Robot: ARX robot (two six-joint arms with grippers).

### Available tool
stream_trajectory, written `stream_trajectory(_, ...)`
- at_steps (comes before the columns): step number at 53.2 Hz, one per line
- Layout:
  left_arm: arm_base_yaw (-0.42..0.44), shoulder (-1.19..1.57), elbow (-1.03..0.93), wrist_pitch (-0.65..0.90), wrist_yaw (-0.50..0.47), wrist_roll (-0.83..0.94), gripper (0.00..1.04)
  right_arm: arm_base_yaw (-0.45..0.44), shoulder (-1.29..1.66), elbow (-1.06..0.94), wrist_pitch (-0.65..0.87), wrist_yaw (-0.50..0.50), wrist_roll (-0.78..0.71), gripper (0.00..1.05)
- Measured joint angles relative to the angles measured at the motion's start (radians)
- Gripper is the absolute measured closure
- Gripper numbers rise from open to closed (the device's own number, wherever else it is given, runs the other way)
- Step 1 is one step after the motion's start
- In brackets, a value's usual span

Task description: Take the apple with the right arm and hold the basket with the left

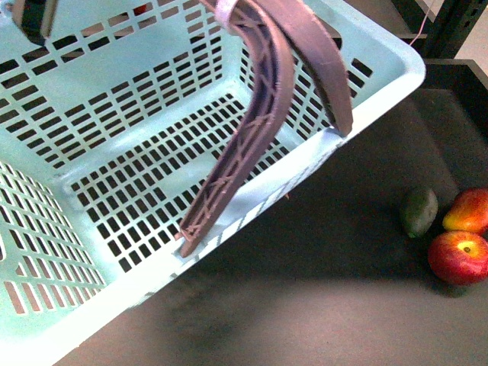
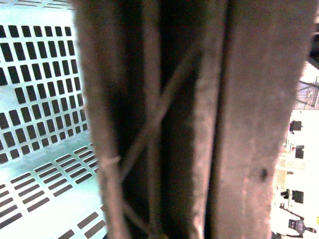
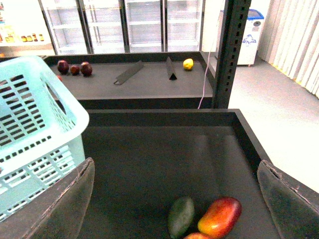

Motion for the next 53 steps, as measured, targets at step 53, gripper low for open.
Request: stream_trajectory(53,-0.165,0.045,0.079,-0.064,0.016,0.097,0.9,0.0,0.0,0.0,0.0,0.0,0.0,0.09)
